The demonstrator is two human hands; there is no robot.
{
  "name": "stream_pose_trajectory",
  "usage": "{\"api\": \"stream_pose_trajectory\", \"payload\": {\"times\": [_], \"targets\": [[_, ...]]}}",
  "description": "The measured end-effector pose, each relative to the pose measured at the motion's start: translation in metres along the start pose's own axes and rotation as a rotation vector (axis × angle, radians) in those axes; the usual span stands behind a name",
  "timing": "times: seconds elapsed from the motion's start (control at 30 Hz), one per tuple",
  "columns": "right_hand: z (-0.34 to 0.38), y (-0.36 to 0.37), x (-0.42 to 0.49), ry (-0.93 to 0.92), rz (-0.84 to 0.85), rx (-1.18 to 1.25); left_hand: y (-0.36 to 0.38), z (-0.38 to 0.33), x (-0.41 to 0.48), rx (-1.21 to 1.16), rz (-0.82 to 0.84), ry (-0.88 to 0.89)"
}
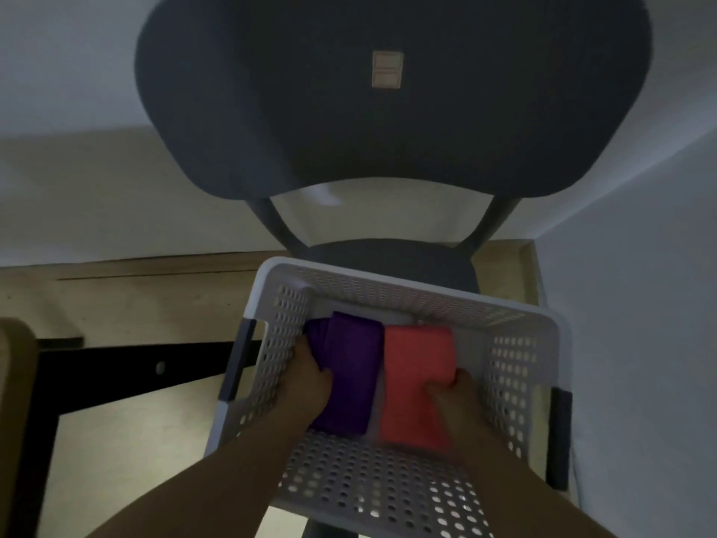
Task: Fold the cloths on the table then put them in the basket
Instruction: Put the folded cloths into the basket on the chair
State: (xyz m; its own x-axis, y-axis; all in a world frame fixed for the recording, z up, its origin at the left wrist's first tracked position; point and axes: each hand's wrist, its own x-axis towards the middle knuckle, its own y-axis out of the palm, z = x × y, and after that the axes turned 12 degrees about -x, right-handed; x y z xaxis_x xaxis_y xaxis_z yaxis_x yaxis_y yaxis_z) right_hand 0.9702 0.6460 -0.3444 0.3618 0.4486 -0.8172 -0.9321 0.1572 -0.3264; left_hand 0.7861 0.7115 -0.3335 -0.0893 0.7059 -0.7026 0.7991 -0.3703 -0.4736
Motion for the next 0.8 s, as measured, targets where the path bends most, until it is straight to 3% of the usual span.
{"api": "stream_pose_trajectory", "payload": {"times": [0.17, 0.33, 0.43, 0.53, 0.63, 0.8], "targets": [[0.001, 0.0, 0.005, -0.044, 0.043, -0.07, 0.001, 0.013, 0.0, 0.119, -0.003, 0.104], [0.013, 0.002, 0.014, -0.085, 0.095, -0.152, -0.004, 0.023, 0.005, 0.118, -0.082, 0.013], [0.029, 0.004, 0.023, -0.119, 0.144, -0.222, -0.009, 0.02, 0.005, -0.088, -0.056, -0.048], [0.043, 0.006, 0.033, -0.144, 0.119, -0.275, -0.013, 0.01, 0.005, -0.228, -0.037, 0.008], [0.043, 0.012, 0.029, -0.085, 0.05, -0.274, -0.016, 0.002, 0.009, -0.244, -0.087, 0.062], [0.036, 0.022, 0.019, 0.029, 0.026, -0.322, -0.017, -0.001, 0.009, -0.201, -0.03, 0.001]]}}
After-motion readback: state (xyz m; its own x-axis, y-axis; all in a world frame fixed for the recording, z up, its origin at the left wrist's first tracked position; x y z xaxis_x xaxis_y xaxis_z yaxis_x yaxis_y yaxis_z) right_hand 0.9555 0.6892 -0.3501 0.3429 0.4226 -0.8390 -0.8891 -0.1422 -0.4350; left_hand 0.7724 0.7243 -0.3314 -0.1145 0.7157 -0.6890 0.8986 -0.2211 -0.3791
